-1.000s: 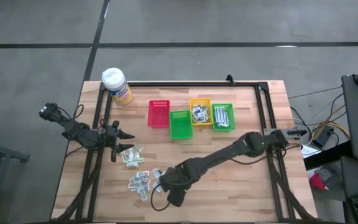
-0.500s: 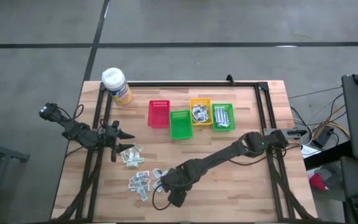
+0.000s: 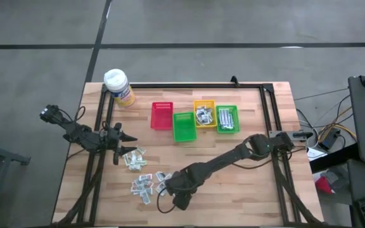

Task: Pick & Place First Aid Supplies
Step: Put the alcohol pad into the yellow basket

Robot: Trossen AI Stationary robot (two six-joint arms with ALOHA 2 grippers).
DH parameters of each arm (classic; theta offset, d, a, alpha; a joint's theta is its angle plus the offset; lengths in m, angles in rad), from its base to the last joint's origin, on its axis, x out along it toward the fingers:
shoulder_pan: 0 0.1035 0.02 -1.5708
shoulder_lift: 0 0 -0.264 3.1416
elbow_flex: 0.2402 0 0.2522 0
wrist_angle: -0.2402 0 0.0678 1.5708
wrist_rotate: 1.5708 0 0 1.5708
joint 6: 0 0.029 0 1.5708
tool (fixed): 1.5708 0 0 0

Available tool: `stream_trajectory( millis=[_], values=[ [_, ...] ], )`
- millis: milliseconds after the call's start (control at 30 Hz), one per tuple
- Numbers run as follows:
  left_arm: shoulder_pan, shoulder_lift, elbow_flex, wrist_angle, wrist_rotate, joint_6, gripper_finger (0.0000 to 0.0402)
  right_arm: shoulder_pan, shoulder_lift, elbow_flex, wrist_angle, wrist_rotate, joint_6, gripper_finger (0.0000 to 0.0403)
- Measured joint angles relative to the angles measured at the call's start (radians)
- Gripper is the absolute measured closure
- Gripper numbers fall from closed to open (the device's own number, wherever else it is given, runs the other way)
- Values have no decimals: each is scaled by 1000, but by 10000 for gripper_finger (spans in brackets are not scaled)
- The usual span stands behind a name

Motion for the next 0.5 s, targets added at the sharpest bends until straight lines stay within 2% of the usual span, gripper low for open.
stream_trajectory(
  millis=[500],
  values=[
    [0, 0, 0, 0, 0, 0, 204, -1, -5, -46, 43, -3, 4, 307]
  ],
)
